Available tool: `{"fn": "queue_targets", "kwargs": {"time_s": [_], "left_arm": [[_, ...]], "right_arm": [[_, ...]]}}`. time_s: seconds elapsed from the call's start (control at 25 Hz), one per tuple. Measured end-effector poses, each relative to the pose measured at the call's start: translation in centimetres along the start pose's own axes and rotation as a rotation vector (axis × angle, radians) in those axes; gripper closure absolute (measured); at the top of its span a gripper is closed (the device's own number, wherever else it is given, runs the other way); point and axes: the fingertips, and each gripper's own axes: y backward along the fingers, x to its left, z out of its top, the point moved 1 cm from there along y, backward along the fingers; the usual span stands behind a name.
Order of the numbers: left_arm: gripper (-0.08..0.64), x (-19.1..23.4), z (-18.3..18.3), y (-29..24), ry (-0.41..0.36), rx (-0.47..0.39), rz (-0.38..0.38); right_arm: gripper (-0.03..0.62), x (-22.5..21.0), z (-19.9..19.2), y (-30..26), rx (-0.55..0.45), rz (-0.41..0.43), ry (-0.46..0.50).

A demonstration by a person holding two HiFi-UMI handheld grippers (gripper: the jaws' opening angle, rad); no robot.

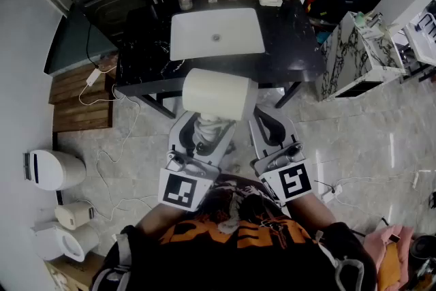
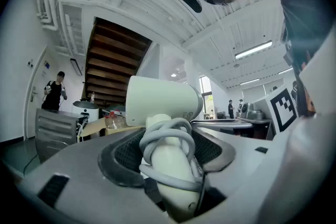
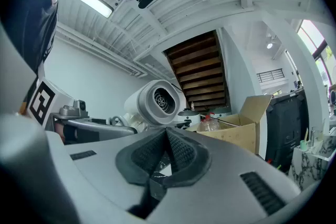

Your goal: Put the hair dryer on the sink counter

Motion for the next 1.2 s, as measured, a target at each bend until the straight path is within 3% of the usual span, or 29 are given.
{"fn": "queue_targets", "kwargs": {"time_s": [0.4,0.64,1.2], "left_arm": [[0.276,-1.2,0.4,-0.3,0.002,-0.004,-0.004],[0.276,-1.7,0.4,-0.2,-0.005,0.023,0.011],[0.276,-0.2,0.3,-2.4,-0.021,0.009,-0.008]], "right_arm": [[0.578,-0.6,0.0,1.0,-0.003,0.002,0.001],[0.578,-0.8,0.3,1.1,-0.032,0.047,-0.092],[0.578,-2.2,0.1,-1.2,-0.017,0.036,-0.013]]}}
